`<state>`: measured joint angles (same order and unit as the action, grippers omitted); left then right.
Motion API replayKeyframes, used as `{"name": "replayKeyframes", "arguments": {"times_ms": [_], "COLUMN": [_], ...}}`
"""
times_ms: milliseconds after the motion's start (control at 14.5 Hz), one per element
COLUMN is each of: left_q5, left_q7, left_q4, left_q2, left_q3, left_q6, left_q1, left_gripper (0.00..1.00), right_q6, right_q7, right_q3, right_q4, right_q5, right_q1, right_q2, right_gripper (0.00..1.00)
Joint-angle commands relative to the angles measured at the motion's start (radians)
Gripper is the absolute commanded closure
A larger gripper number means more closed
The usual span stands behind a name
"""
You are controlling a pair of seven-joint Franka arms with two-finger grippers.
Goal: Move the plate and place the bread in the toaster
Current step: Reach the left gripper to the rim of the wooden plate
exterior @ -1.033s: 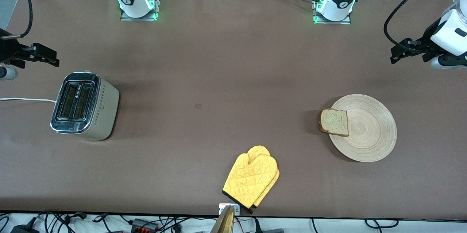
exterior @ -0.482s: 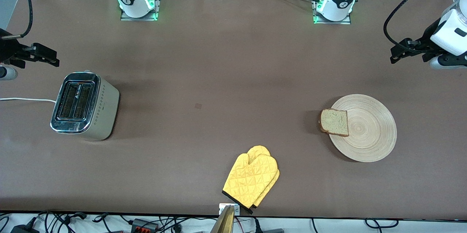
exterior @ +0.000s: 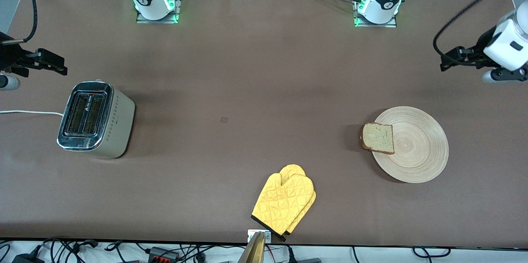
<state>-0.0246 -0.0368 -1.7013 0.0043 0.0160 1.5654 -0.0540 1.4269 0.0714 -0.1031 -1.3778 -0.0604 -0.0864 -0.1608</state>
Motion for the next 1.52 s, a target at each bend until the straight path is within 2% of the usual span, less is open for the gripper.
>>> {"name": "replayKeyframes", "arguments": {"times_ms": [0,275,413,620,895,1240,1446], "left_q5": [0.065,0.342,0.450,0.589,0.710,0.876,0.946], "left_q7": [0.150,0.395,0.555,0.697,0.836,0.946,0.927], "left_q4": [0.067,0.087,0.110,0.156,0.253,0.281,0.281], "left_q2": [0.106,0.271,0.377,0.537,0.747,0.887,0.930], "left_q3": [0.002,0.002,0.002,0.002,0.002,0.002,0.012], "left_q6": [-0.004,0.050,0.100,0.105,0.137,0.182,0.183], "left_q1": [-0.119,-0.343,-0.414,-0.507,-0.566,-0.569,-0.561], "left_gripper": [0.00,0.00,0.00,0.00,0.00,0.00,0.17], "right_q6": [-0.020,-0.020,-0.020,-0.020,-0.020,-0.020,-0.019], "right_q7": [-0.012,-0.010,-0.012,-0.012,-0.013,-0.025,-0.032], "right_q3": [-0.004,-0.003,-0.003,-0.001,-0.004,-0.004,-0.003], "right_q4": [0.017,0.017,0.017,0.017,0.016,0.013,0.005], "right_q5": [-0.002,-0.002,-0.001,-0.001,0.020,0.034,0.037], "right_q1": [0.000,0.000,-0.001,-0.003,0.002,0.004,-0.003], "right_q2": [0.001,0.001,0.001,0.001,0.001,0.001,-0.013], "right_gripper": [0.00,0.00,0.00,0.00,0.00,0.00,0.00]}}
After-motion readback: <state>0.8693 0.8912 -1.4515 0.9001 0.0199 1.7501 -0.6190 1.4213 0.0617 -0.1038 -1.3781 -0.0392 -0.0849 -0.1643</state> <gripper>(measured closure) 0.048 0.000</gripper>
